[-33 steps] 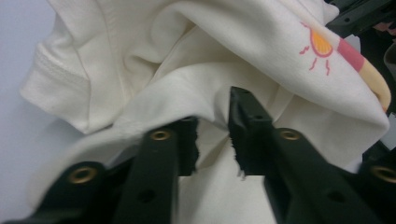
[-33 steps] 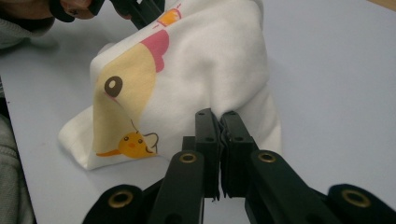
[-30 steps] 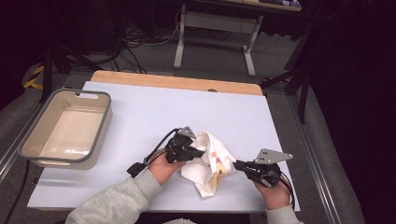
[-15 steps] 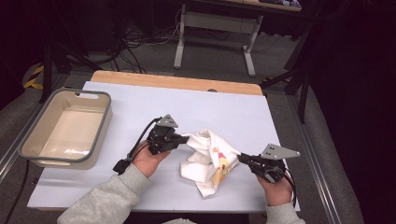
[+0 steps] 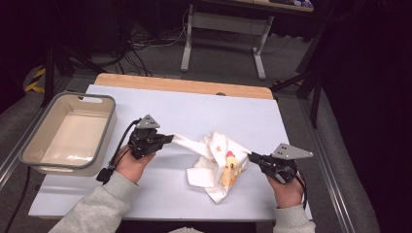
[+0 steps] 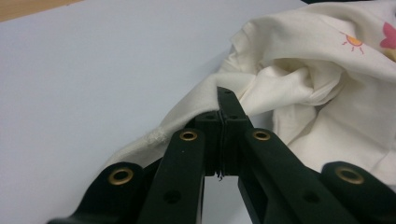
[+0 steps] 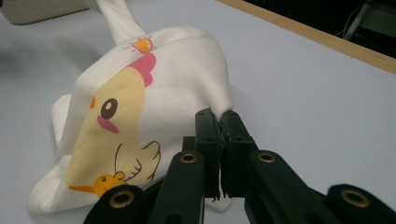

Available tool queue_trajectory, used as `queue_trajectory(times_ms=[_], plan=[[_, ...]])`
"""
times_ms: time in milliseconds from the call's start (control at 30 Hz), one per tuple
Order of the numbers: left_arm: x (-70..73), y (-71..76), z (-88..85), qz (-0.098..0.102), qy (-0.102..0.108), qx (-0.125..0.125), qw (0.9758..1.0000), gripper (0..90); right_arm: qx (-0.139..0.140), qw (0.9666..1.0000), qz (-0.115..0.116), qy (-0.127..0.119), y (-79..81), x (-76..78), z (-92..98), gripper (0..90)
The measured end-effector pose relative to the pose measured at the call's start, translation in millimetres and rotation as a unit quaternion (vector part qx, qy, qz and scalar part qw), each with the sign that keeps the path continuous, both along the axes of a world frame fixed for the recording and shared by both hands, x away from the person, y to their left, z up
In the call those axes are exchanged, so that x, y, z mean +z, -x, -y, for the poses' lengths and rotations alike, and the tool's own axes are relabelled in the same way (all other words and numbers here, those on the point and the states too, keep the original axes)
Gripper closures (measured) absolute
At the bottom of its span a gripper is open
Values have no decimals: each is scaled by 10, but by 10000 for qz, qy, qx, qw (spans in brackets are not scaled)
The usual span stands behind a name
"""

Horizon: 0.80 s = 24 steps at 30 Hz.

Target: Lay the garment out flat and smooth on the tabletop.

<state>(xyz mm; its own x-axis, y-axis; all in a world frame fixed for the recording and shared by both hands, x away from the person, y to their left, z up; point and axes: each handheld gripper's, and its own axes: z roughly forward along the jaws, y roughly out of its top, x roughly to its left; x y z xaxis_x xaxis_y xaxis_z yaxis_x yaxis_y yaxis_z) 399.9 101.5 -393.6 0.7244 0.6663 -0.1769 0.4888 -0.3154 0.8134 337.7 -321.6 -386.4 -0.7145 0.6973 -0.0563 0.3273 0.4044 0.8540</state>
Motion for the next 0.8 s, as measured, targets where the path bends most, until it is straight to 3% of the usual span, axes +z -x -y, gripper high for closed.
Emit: queue_trajectory(times_ms=[133, 233, 333, 433, 600, 667, 800], plan=[[-66, 39, -198, -92, -69, 307, 9995, 891, -11, 10000, -9, 21, -27, -9, 4, 874], [-86, 51, -266, -122, -70, 398, 9991, 890, -6, 10000, -18, 45, -37, -16, 2, 874], [-139, 92, -406, -209, -203, 634, 9976, 890, -51, 9999, -78, 103, -69, -45, 18, 873], [-197, 102, -459, -322, -289, 727, 9964, 890, -81, 9998, -142, 122, -89, -67, 33, 873], [-280, 89, -463, -691, -361, 699, 9945, 885, -73, 9995, -240, 204, -104, -114, 24, 870], [-265, 94, -442, -658, -309, 632, 9954, 868, -55, 9995, -240, 206, -103, -114, 19, 870], [-182, 125, -338, -360, -188, 502, 9979, 649, -19, 9996, -220, 191, -94, -103, 9, 869]])
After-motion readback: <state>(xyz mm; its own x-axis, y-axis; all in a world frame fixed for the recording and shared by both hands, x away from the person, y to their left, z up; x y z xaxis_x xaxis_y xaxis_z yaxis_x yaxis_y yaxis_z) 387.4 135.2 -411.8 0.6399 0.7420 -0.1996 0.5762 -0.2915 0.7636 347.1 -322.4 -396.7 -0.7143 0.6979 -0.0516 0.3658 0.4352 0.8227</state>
